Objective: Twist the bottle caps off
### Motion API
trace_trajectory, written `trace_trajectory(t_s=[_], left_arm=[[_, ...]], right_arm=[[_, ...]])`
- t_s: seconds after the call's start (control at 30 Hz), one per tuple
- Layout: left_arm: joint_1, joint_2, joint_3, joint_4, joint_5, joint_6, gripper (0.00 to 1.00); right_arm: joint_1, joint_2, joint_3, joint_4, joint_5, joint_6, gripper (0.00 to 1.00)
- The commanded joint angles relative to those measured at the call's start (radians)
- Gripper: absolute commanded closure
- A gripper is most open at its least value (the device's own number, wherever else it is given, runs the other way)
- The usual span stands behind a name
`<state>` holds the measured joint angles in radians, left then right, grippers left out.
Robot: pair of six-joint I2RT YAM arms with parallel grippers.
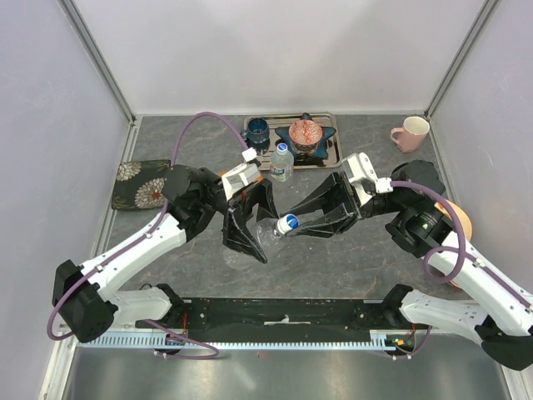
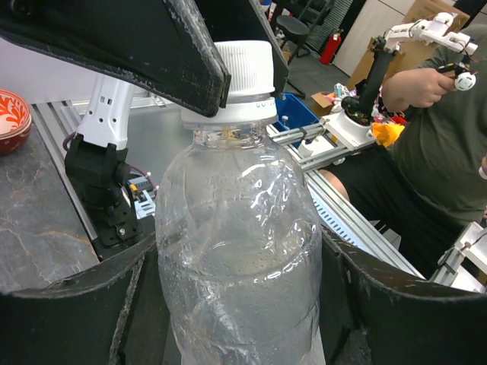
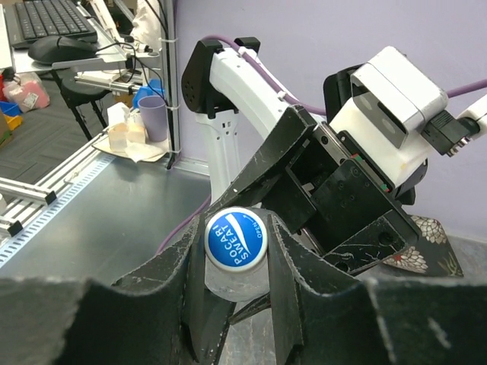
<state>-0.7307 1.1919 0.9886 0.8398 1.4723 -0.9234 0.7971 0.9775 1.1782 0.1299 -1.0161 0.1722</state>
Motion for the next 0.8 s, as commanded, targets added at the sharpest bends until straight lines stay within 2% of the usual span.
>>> trace_trajectory(t_s=[0.0,0.03,0.07,0.1,0.13,0.17,0.2,0.23,0.33,0.43,0.53,0.57,0.63,0.67,0.73,0.77], left_arm=[[0.005,-0.014,0.039,-0.053,-0.072,0.076,0.74],[0.007,-0.02,0.045,-0.115,-0.078,0.122,0.71],[0.008,-0.028,0.054,-0.186,-0.099,0.177,0.7],[0.008,-0.046,0.076,-0.364,-0.115,0.24,0.69],[0.008,-0.057,0.09,-0.442,-0.133,0.37,0.67],[0.008,-0.064,0.102,-0.531,-0.188,0.43,0.66],[0.008,-0.072,0.126,-0.598,-0.219,0.486,0.65],[0.008,-0.084,0.136,-0.708,-0.252,0.567,0.65],[0.008,-0.112,0.162,-0.833,-0.397,0.687,0.64],[0.001,-0.138,0.157,-0.883,-0.535,0.748,0.64],[-0.024,-0.156,0.148,-0.907,-0.703,0.808,0.63],[-0.05,-0.166,0.145,-0.927,-0.81,0.827,0.63],[-0.082,-0.175,0.142,-0.946,-0.927,0.888,0.61],[-0.125,-0.184,0.139,-0.949,-1.077,0.905,0.61],[-0.179,-0.187,0.125,-0.946,-1.234,0.974,0.61],[-0.234,-0.189,0.122,-0.944,-1.386,0.995,0.61]], right_arm=[[0.017,-0.005,-0.034,-0.104,-0.041,0.071,0.98],[0.017,-0.013,-0.026,-0.105,-0.006,0.084,0.77],[0.017,-0.02,-0.022,-0.107,0.042,0.098,0.67],[0.017,-0.037,-0.017,-0.111,0.133,0.111,0.54],[0.017,-0.045,-0.002,-0.121,0.187,0.124,0.42],[0.016,-0.052,0.009,-0.156,0.244,0.127,0.37],[0.017,-0.065,0.023,-0.174,0.363,0.131,0.35],[0.017,-0.068,0.055,-0.193,0.416,0.135,0.31],[0.017,-0.069,0.119,-0.245,0.551,0.151,0.2],[0.017,-0.054,0.187,-0.286,0.67,0.174,0.14],[0.016,-0.033,0.236,-0.326,0.772,0.205,0.12],[0.017,-0.028,0.242,-0.341,0.825,0.222,0.12],[0.017,-0.013,0.259,-0.357,0.875,0.26,0.12],[0.017,-0.004,0.262,-0.363,0.92,0.272,0.12],[0.017,0.007,0.267,-0.377,0.964,0.317,0.14],[0.017,0.018,0.267,-0.391,0.988,0.331,0.14]])
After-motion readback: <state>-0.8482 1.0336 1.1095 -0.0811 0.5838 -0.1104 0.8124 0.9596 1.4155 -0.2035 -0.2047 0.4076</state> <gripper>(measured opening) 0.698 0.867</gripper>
